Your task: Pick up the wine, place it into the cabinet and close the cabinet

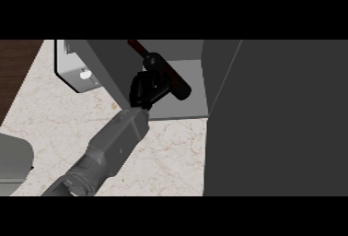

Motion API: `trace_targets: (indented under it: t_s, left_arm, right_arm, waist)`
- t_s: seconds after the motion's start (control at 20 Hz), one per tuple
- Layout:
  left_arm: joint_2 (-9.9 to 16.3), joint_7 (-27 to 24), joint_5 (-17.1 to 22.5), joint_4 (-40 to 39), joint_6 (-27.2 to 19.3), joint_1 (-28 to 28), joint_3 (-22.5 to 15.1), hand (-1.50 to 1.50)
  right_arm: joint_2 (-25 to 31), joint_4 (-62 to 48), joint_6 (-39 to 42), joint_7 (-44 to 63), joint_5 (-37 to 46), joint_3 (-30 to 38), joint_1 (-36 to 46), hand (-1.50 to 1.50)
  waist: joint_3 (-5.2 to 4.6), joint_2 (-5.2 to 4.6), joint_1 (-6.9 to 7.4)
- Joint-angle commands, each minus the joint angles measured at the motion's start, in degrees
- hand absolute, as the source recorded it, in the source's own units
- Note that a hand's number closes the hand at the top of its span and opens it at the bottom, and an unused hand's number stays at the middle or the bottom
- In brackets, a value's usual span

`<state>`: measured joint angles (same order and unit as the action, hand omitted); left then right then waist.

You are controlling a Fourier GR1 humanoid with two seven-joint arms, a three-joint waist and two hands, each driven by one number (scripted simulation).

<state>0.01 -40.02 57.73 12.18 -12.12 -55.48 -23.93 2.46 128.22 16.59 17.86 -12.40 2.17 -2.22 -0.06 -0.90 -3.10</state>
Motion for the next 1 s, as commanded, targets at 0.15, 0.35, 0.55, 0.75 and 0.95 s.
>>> trace_targets:
  t_s: [0.15,0.35,0.55,0.75,0.95]
  left_arm:
    - [0.0,-4.3,0.6,-4.4,1.6,-1.6,4.1,1.5]
    - [0.3,-9.0,0.0,-5.0,2.9,-0.1,4.2,-1.5]
    - [0.9,-11.7,-1.8,-2.3,2.3,0.6,3.2,-1.5]
    - [2.2,-12.1,-2.5,1.3,4.3,2.5,2.5,-1.5]
    - [1.5,-13.3,-3.4,2.6,2.2,4.3,2.2,-1.5]
  right_arm:
    - [-0.1,-1.0,0.2,-1.5,1.1,0.2,-0.8,-1.5]
    - [1.6,-0.9,2.0,-2.3,-1.3,2.3,-1.0,-1.5]
    - [1.8,2.7,0.1,2.3,-2.5,2.2,-0.6,-1.5]
    - [1.4,4.0,-0.1,1.6,-1.7,2.6,-2.7,-1.5]
    - [1.3,1.8,1.0,-0.6,0.1,1.4,-2.4,-1.5]
  waist:
    - [0.0,0.03,0.75]
    - [0.01,0.02,0.71]
    - [0.02,0.57,1.71]
    - [0.05,1.03,2.64]
    - [0.06,0.93,2.89]
